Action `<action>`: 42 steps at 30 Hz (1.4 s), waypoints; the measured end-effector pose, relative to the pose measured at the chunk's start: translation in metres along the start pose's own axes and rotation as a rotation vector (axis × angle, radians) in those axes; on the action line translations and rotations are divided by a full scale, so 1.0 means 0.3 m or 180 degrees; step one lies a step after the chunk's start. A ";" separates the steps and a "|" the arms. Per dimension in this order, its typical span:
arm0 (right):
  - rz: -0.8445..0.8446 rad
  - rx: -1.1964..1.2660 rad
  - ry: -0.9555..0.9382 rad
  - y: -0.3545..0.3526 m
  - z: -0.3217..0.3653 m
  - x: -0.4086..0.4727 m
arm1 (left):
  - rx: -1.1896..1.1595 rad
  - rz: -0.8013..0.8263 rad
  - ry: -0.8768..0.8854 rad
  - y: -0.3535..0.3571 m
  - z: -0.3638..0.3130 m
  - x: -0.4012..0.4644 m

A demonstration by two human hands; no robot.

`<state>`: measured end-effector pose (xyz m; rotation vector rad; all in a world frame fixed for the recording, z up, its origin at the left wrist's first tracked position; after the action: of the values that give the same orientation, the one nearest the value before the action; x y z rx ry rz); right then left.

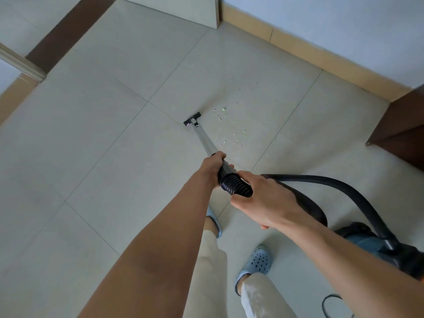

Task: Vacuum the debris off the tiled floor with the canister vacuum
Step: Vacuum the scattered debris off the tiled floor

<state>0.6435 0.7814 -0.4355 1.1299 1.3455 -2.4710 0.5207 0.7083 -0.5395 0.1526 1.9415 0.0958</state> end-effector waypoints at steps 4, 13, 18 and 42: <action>-0.0329 -0.0525 -0.0011 0.003 -0.061 0.015 | -0.0317 0.0087 -0.0005 0.052 0.041 0.028; -0.0547 -0.0422 0.0215 -0.109 -0.068 0.233 | -0.0251 0.0088 -0.0006 0.196 -0.147 0.195; -0.0684 -0.0302 0.0298 -0.274 -0.058 0.400 | -0.0045 0.0132 -0.0024 0.337 -0.347 0.283; -0.0735 0.0020 0.0818 -0.461 -0.195 0.442 | 0.0863 0.0430 -0.0145 0.669 -0.407 0.305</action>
<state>0.5230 0.9409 -0.4476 1.4074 1.6215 -2.5540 0.3864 0.9214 -0.5509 0.4621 1.8910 -0.0818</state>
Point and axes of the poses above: each hand's wrist, its own x-axis towards the middle knuckle, its own y-axis out of the palm, z = x × y, the point moved 1 cm from there along x, towards the middle knuckle, and after that the axes turned 12 degrees about -x, right-handed, at the moved point
